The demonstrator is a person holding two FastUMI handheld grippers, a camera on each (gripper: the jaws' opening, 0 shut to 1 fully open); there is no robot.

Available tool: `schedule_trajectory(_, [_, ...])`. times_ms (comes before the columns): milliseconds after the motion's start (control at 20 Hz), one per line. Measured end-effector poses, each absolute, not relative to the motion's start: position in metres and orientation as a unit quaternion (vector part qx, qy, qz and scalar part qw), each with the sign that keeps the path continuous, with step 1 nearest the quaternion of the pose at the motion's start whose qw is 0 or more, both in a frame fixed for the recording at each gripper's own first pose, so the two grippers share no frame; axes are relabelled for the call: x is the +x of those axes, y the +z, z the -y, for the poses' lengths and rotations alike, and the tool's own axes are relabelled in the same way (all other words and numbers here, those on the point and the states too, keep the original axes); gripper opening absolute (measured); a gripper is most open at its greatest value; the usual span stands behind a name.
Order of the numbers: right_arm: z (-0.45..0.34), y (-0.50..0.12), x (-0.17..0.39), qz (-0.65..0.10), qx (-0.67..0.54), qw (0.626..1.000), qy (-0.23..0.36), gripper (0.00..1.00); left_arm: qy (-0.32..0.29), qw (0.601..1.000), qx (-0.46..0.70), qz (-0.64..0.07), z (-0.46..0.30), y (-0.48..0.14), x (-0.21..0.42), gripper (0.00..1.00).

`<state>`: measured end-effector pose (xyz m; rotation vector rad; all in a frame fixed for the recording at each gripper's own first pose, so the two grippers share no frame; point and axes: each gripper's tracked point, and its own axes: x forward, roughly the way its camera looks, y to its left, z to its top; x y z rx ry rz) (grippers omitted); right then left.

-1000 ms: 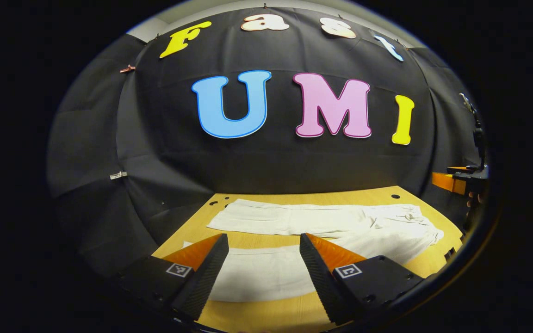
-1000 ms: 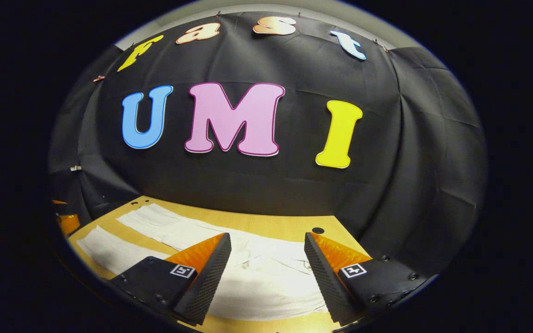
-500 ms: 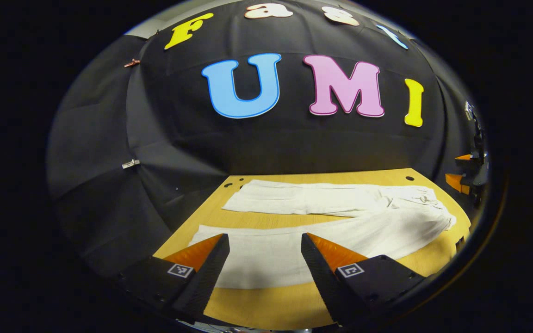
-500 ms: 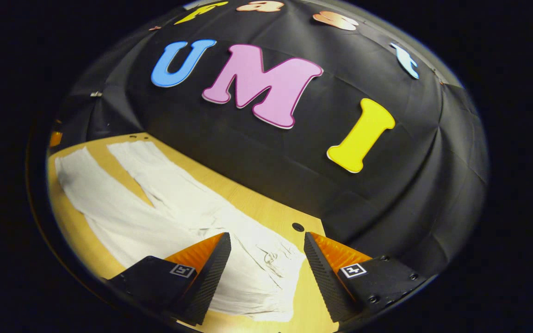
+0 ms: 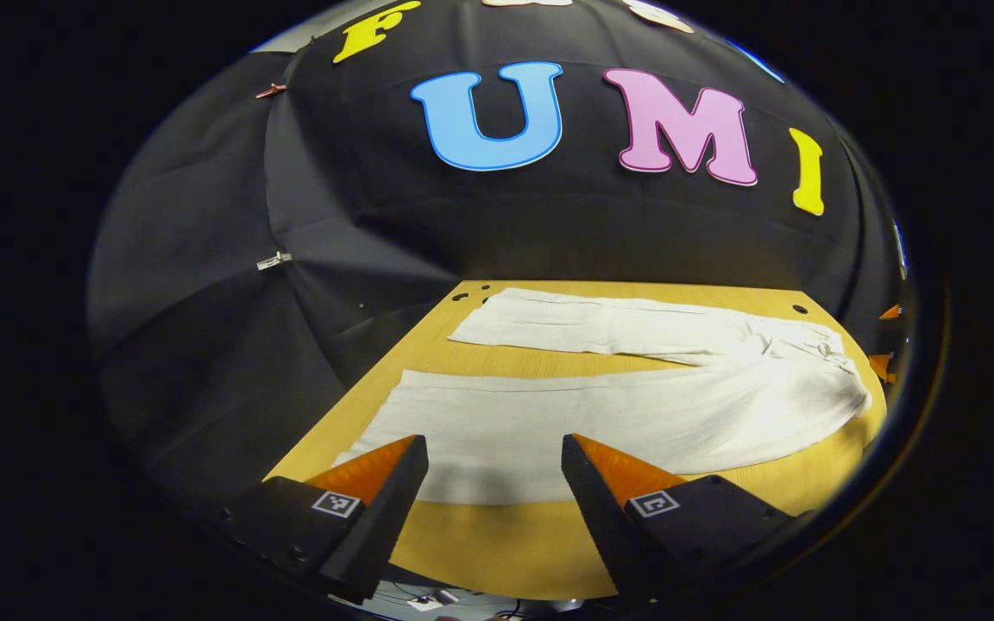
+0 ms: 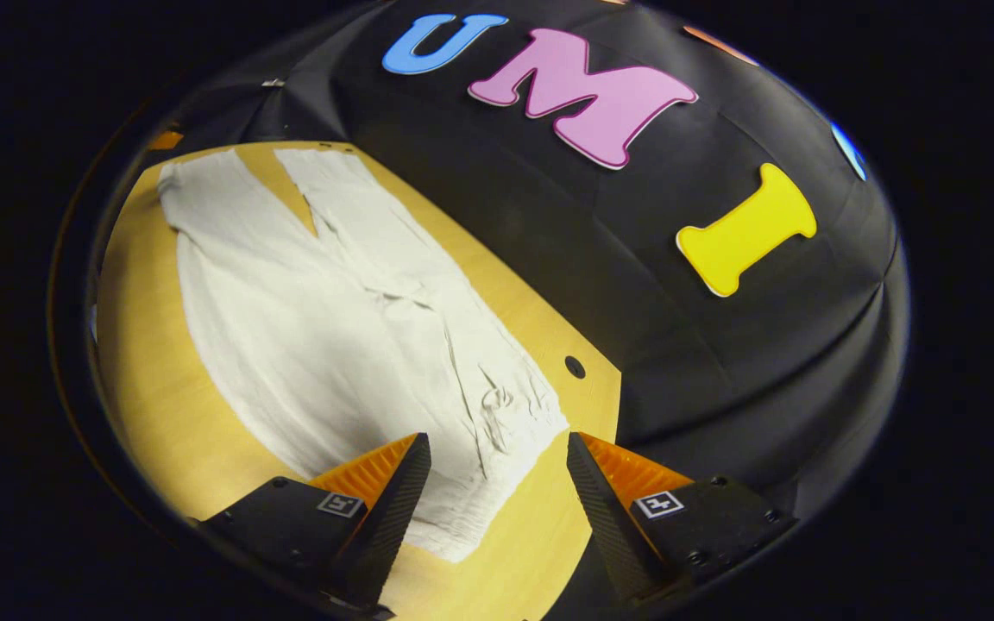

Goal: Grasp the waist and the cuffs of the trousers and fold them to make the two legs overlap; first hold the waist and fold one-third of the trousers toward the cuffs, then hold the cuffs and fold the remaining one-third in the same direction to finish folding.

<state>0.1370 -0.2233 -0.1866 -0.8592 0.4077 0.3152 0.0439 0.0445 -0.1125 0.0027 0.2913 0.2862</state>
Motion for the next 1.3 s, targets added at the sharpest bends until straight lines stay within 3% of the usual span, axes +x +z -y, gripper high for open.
schedule_trajectory(650, [0.255,-0.272,0.102,-0.295,-0.498,0.772,0.263,0.97,0.145,0.971,-0.01,-0.189,-0.048,-0.143,0.042,0.97])
schedule_trajectory(1100, [0.251,-0.279,0.146,-0.248,-0.591,0.737,0.214,0.95,0.158,0.963,-0.008,-0.216,-0.068,-0.167,0.035,0.99])
schedule_trajectory(1200, [0.248,-0.283,0.146,-0.246,-0.614,0.72,0.211,0.91,0.165,0.959,-0.027,-0.228,-0.078,-0.18,0.03,0.99])
schedule_trajectory(1300, [0.245,-0.286,0.142,-0.244,-0.632,0.705,0.213,0.73,0.182,0.952,-0.035,-0.242,-0.094,-0.196,0.022,0.99])
